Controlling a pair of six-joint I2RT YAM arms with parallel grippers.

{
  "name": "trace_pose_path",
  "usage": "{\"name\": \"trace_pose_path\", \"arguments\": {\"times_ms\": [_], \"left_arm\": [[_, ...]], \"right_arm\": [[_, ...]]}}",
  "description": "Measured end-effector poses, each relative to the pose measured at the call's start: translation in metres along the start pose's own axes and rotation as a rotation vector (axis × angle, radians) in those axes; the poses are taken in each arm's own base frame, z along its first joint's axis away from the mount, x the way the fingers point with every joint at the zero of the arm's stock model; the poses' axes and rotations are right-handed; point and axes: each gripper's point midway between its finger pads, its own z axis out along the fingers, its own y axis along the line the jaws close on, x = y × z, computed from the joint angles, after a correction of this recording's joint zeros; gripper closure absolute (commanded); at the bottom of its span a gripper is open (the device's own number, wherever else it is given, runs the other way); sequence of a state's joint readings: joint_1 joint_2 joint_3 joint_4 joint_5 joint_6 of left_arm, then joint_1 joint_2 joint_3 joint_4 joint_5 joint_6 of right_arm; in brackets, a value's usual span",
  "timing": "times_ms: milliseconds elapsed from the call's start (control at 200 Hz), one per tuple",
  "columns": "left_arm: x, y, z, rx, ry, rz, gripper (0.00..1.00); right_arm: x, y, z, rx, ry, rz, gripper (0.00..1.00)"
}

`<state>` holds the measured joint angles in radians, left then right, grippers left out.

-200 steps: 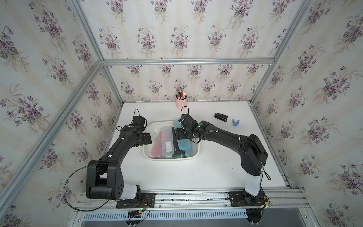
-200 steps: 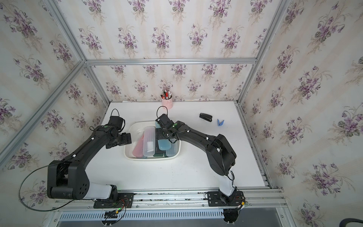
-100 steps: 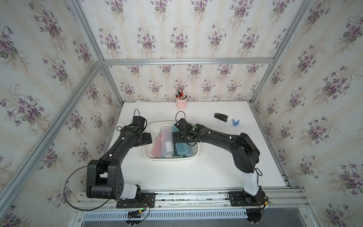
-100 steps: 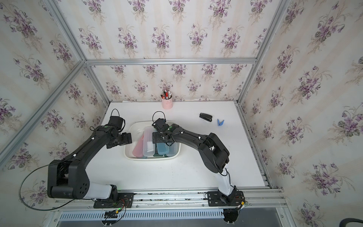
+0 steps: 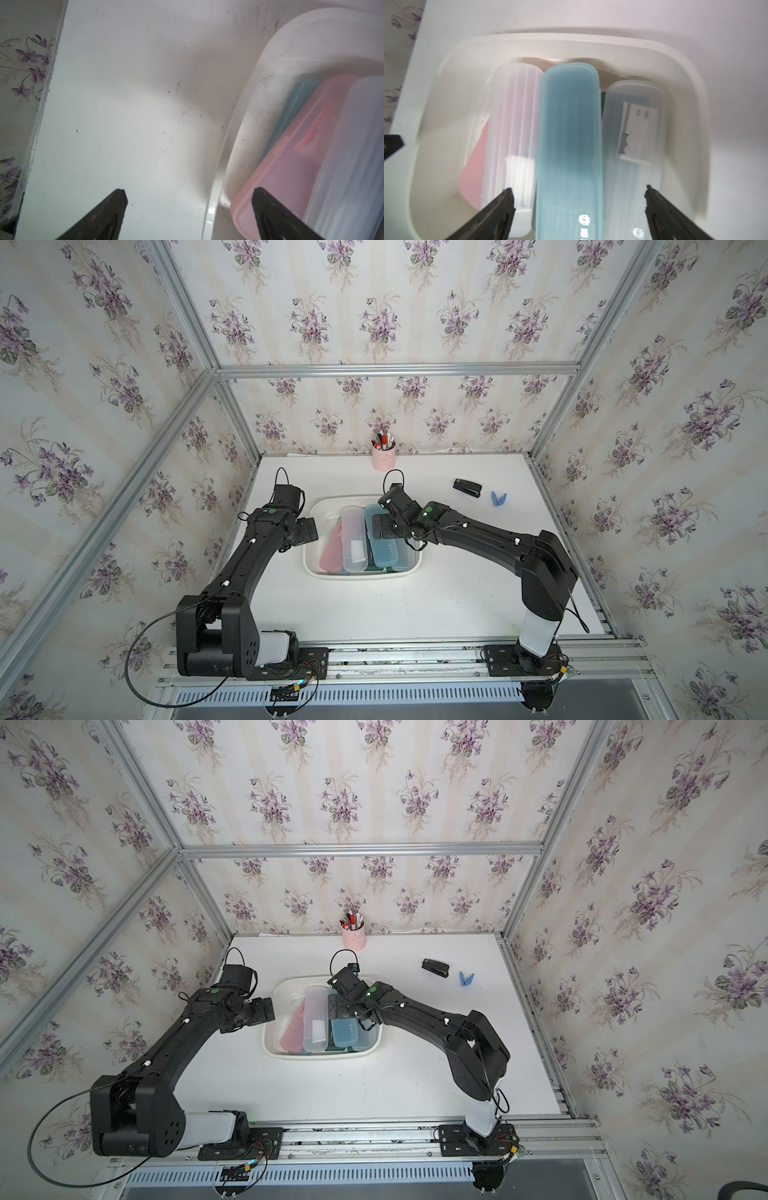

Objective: Put the pencil case into the storage box
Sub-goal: Place the pencil case at the storage box, then move the storage box to the center of the board.

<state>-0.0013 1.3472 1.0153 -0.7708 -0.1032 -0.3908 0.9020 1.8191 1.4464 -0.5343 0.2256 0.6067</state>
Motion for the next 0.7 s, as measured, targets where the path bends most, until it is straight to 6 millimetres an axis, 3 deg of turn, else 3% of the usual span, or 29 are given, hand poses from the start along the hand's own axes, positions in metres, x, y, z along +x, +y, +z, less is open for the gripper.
{"name": "trace_pose_path", "arguments": {"times_ms": [155, 265, 614, 699], "left_arm": [[0.000, 0.011, 0.000, -0.012, 0.001, -0.042, 0.01], [0.003, 0.008, 0.000, 0.006, 0.012, -0.044, 0.01], [0.007, 0.008, 0.001, 0.006, 0.027, -0.050, 0.01], [0.007, 0.008, 0.002, 0.005, 0.031, -0.050, 0.01]], "right_arm": [[0.017, -0.048, 0.011, 0.171, 0.038, -0.068, 0.01], [0.023, -0.077, 0.018, 0.254, 0.062, -0.094, 0.01], [0.017, -0.141, 0.027, 0.343, 0.078, -0.076, 0.01], [0.017, -0.166, 0.024, 0.349, 0.075, -0.029, 0.01]]}}
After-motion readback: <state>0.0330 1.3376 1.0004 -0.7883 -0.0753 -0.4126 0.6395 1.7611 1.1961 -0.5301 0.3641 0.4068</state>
